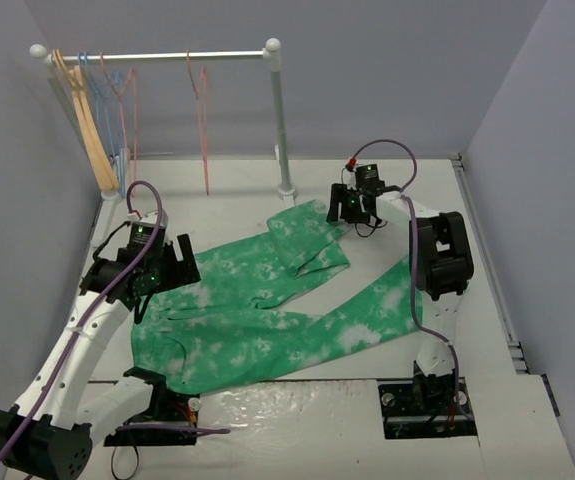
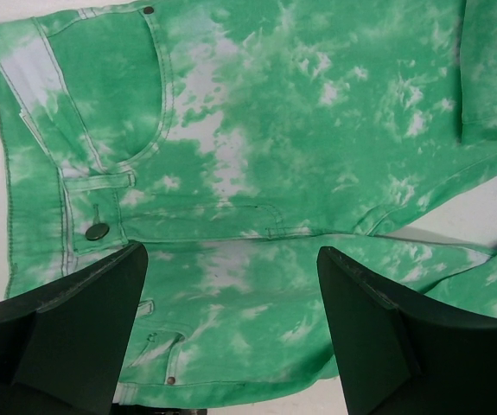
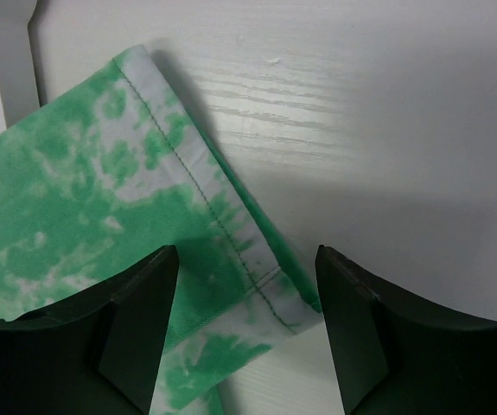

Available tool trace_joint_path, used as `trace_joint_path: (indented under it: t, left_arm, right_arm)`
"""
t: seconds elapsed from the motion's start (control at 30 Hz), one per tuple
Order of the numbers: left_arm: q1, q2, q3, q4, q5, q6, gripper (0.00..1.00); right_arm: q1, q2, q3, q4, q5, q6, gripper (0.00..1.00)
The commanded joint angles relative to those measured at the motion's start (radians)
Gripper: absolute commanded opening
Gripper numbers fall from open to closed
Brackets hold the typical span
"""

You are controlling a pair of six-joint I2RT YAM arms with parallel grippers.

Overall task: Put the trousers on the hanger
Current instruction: Flatten out the trousers at the center of the board.

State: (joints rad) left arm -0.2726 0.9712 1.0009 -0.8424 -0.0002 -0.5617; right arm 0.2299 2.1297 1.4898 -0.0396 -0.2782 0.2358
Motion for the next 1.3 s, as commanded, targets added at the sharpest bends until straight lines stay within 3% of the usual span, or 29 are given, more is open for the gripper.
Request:
trace_joint_path:
  t: [0.0, 0.1, 0.23, 0.33, 0.47, 0.57, 0.67, 0.73, 0.8, 0.9, 0.97, 1.27]
  left_arm:
    - [0.007, -0.009, 0.01, 0.002, -0.007, -0.009, 0.77]
    - [0.007, -0.003, 0.013, 0.008, -0.003, -0.009, 0.77]
    - [0.007, 0.005, 0.013, 0.016, 0.0, -0.011, 0.77]
    - [0.006, 0.01, 0.021, 0.023, 0.0, -0.014, 0.77]
    - [0.007, 0.009, 0.045, 0.029, 0.0, -0.014, 0.77]
    - [0.007, 0.01, 0.057, 0.035, 0.0, -0.015, 0.77]
    - [0.006, 0.011, 0.046, 0.055, 0.0, -0.021, 0.77]
    - [0.006, 0.021, 0.036, 0.074, 0.029, -0.024, 0.77]
    - [0.006, 0.035, 0.025, 0.083, 0.041, -0.029, 0.77]
    - [0.004, 0.053, 0.019, 0.094, 0.038, -0.035, 0.77]
    - [0.004, 0.065, 0.013, 0.105, 0.026, -0.044, 0.77]
    - [0.003, 0.187, -0.084, 0.204, -0.07, -0.151, 0.77]
  right_arm:
    - [0.023, -0.054, -0.052, -0.026, -0.028, -0.009, 0.55]
    - [0.028, -0.057, -0.054, -0.028, -0.028, -0.013, 0.36]
    - [0.025, -0.087, -0.006, -0.048, 0.019, -0.031, 0.0]
    - [0.0, -0.128, 0.06, -0.079, 0.081, -0.058, 0.0]
    - [-0.068, -0.241, 0.177, -0.17, 0.296, -0.125, 0.0]
    - [-0.191, -0.315, 0.215, -0.205, 0.51, -0.144, 0.0]
    - [-0.313, -0.326, 0.239, -0.22, 0.597, -0.142, 0.0]
    - [-0.371, -0.289, 0.291, -0.24, 0.603, -0.126, 0.01]
    - [-0.386, -0.254, 0.338, -0.28, 0.634, -0.122, 0.09]
    - [-0.385, -0.225, 0.391, -0.33, 0.663, -0.106, 0.48]
    - [-0.382, -0.257, 0.38, -0.343, 0.616, -0.097, 0.59]
    - [-0.254, -0.562, 0.031, -0.253, 0.405, -0.018, 0.64]
